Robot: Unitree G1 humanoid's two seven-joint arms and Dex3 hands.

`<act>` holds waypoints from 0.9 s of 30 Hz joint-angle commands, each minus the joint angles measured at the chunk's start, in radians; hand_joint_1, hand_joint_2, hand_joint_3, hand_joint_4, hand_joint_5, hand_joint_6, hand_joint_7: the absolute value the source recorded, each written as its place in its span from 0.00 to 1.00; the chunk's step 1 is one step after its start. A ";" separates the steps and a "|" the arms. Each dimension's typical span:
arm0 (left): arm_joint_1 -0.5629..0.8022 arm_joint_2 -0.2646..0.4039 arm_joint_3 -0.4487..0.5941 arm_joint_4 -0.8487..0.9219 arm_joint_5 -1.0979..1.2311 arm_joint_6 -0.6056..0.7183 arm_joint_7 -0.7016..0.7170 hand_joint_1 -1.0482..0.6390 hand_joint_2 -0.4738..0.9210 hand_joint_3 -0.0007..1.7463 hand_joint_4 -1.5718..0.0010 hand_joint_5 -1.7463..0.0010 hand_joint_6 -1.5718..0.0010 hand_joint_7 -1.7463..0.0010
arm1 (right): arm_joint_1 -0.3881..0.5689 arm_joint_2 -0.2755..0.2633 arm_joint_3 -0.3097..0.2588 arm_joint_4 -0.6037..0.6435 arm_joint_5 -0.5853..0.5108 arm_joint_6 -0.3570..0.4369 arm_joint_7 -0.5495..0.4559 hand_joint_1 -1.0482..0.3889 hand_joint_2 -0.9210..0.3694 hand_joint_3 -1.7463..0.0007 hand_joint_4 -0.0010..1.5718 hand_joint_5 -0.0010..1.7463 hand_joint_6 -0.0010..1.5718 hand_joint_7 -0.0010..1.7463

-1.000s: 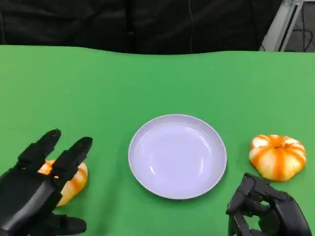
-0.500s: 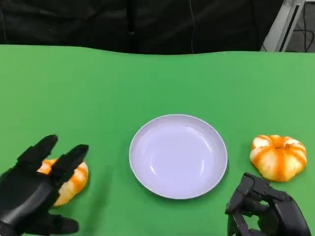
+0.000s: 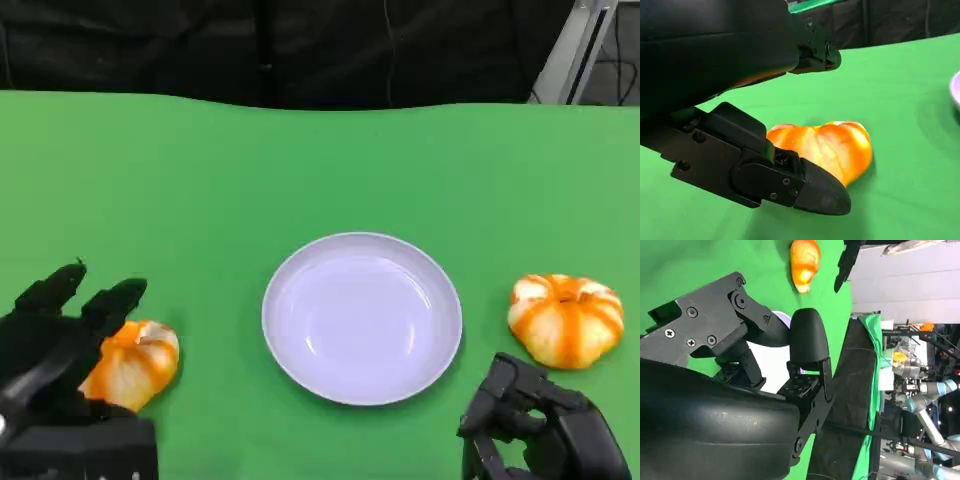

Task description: Grasp the bread from the table and place it into the plate.

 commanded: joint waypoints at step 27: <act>-0.129 -0.020 -0.147 0.311 -0.145 0.009 0.056 0.11 1.00 0.08 0.83 0.95 0.79 0.98 | 0.008 -0.003 -0.002 -0.023 -0.006 0.014 -0.011 0.64 0.25 0.35 0.52 1.00 0.49 0.88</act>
